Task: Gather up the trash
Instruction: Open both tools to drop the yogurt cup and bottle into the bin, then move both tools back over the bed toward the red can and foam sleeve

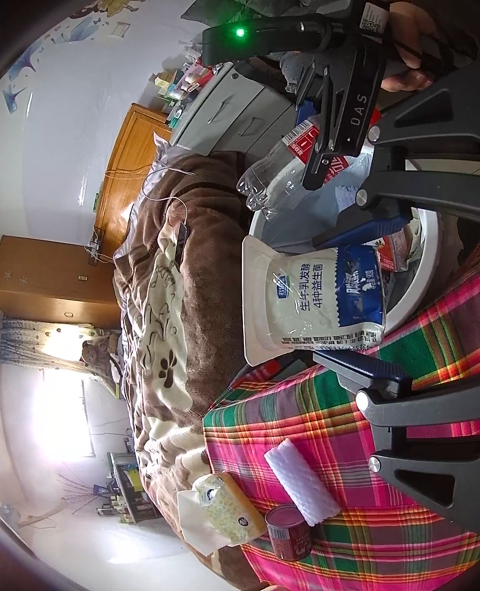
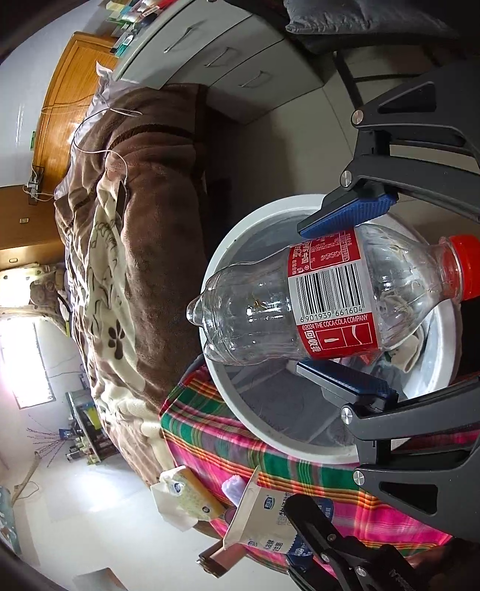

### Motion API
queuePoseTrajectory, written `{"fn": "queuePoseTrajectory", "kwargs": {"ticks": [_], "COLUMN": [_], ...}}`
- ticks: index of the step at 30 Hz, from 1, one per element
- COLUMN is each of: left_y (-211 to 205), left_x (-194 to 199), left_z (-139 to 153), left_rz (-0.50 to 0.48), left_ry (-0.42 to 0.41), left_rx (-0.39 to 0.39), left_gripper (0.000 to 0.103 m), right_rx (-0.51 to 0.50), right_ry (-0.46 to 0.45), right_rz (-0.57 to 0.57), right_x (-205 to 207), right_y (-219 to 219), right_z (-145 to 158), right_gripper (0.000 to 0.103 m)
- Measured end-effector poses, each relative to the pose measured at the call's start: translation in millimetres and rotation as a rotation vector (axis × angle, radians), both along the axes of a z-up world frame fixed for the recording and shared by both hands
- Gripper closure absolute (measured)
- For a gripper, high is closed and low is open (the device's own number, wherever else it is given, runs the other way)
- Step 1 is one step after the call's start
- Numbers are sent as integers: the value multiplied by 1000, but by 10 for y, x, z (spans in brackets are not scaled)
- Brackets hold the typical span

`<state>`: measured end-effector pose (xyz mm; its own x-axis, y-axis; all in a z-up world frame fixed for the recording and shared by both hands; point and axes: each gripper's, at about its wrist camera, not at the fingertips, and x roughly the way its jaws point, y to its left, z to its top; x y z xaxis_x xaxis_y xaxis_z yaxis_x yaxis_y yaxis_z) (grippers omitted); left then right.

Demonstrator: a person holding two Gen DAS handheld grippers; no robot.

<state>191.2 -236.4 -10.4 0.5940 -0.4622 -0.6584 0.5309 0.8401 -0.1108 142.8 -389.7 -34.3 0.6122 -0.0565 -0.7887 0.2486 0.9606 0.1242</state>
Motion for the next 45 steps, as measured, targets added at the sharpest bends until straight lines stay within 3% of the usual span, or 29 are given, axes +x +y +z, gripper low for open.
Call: {"fn": "queuePoseTrajectory", "kwargs": {"ticks": [3,7,21,45], "left_y": [-39,-47,180,904], "left_x": [18,8,-63,-181], "left_z": [-16,-24,75,283], "left_rz": [-12,-2,27,139], "left_ry": [9,5,-11,-69], "left_rx": [2,4,-18,-38], "left_gripper": [49,41,41,41], "right_rx": [3,5,15,22], "right_ry": [6,2,-53,-109], "right_rz": [8,5,-17,51], "right_x": [7,3,-54,-41], "right_y": [-21,-30,26,511], "right_z": [-17,-13,122,263], "right_gripper": [34,34,34,34]}}
